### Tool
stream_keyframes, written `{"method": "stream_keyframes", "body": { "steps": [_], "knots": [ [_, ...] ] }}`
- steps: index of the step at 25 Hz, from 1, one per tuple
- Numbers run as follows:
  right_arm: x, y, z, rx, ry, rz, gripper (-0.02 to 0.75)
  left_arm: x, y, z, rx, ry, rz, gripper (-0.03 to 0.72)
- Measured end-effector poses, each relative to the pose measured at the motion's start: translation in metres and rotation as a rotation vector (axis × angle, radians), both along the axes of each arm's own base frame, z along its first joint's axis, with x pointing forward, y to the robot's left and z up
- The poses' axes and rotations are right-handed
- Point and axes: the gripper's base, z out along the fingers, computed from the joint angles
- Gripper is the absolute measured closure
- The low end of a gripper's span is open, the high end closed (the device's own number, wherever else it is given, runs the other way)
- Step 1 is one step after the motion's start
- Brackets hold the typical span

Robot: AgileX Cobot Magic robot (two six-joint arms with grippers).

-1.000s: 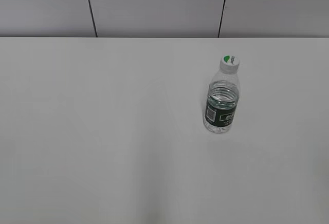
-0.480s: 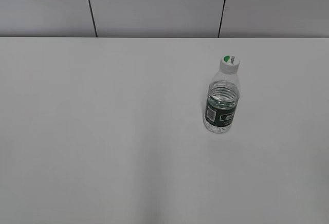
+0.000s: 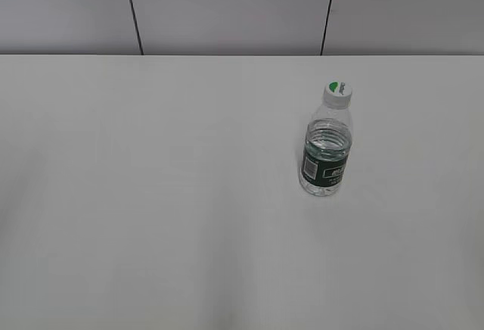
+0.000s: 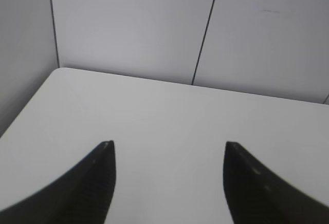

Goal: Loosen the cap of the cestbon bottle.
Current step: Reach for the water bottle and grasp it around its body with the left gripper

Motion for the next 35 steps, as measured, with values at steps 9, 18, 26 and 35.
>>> {"method": "stream_keyframes", "body": {
  "steps": [9, 18, 26, 35],
  "knots": [
    [0.0, 0.0, 0.0, 0.0, 0.0, 0.0, 0.211, 0.088, -0.012, -0.018, -0.006, 0.052, -0.037, 0.184],
    [0.0, 0.0, 0.0, 0.0, 0.0, 0.0, 0.211, 0.161, -0.044, -0.051, 0.07, -0.076, -0.211, 0.184],
    [0.0, 0.0, 0.0, 0.0, 0.0, 0.0, 0.211, 0.198, -0.076, -0.104, 0.187, -0.128, -0.486, 0.184],
    [0.0, 0.0, 0.0, 0.0, 0.0, 0.0, 0.211, 0.223, -0.105, -0.2, 0.157, 0.013, -0.794, 0.184]
  ]
}}
